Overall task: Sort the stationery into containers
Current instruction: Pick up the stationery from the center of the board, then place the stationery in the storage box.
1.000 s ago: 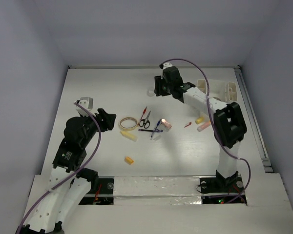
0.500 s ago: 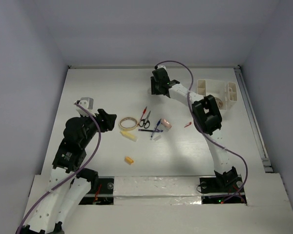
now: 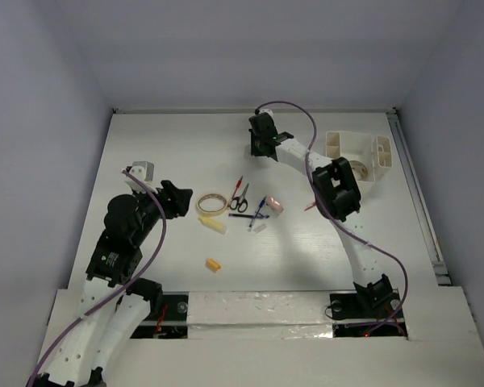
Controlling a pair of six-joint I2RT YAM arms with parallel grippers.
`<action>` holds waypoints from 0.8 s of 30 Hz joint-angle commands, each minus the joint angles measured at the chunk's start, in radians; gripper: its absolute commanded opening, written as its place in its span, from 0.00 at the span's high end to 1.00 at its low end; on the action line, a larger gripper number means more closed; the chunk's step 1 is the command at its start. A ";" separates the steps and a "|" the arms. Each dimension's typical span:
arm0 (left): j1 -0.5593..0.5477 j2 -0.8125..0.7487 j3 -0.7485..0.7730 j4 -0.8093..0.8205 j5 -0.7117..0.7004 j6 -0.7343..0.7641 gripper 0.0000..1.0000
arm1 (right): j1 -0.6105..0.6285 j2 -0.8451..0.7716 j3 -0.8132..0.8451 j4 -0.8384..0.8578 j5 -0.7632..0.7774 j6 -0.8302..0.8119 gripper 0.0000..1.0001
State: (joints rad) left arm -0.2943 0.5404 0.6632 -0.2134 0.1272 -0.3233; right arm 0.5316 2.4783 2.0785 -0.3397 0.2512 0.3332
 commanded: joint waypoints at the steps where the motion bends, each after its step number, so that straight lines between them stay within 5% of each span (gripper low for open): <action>1: 0.004 -0.011 -0.002 0.045 0.012 0.001 0.43 | 0.001 -0.086 -0.032 0.025 0.037 0.010 1.00; 4: 0.004 -0.010 -0.002 0.046 0.014 0.001 0.43 | 0.001 -0.303 -0.266 0.293 0.034 0.004 1.00; 9: 0.004 -0.010 -0.002 0.046 0.017 0.003 0.43 | -0.024 -0.635 -0.559 0.419 0.161 -0.046 1.00; 16: 0.014 -0.020 -0.004 0.051 0.026 0.003 0.43 | -0.315 -0.947 -0.865 0.284 0.237 -0.011 1.00; 24: 0.014 -0.007 -0.005 0.051 0.038 0.003 0.43 | -0.426 -0.993 -0.968 0.242 0.292 -0.028 1.00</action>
State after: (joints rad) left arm -0.2859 0.5282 0.6628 -0.2085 0.1474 -0.3233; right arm 0.1074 1.4944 1.0962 -0.0917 0.5026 0.3103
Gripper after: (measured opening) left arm 0.573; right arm 0.076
